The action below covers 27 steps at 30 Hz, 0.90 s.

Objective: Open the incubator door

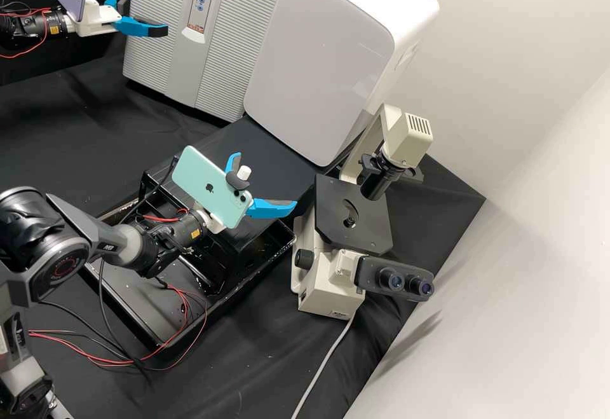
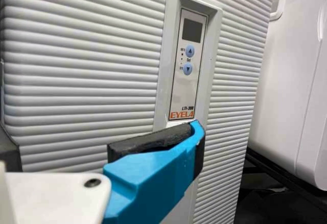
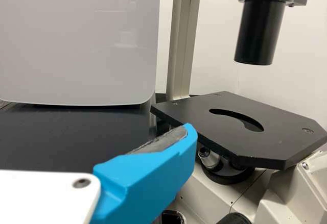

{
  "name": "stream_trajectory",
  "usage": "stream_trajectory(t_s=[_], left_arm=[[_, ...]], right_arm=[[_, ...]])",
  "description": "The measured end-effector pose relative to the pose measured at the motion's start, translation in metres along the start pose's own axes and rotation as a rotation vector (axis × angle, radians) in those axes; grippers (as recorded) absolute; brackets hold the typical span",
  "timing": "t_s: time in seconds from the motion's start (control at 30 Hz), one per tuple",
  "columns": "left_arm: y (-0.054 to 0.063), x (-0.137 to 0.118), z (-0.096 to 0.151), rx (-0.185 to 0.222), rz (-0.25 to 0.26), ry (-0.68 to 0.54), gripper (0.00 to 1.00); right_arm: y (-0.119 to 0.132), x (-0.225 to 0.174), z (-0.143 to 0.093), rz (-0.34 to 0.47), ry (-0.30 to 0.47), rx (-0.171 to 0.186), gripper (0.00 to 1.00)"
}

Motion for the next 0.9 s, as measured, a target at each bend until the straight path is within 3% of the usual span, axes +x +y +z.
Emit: stream_trajectory(t_s=[0.57, 0.9], left_arm=[[0.005, -0.005, 0.0, -0.033, 0.012, 0.045, 0.0], [0.006, -0.019, 0.014, 0.008, -0.014, 0.102, 0.0]], right_arm=[[0.0, 0.0, 0.0, 0.0, 0.0, 0.0, 1.0], [0.0, 0.0, 0.0, 0.0, 0.0, 0.0, 1.0]])
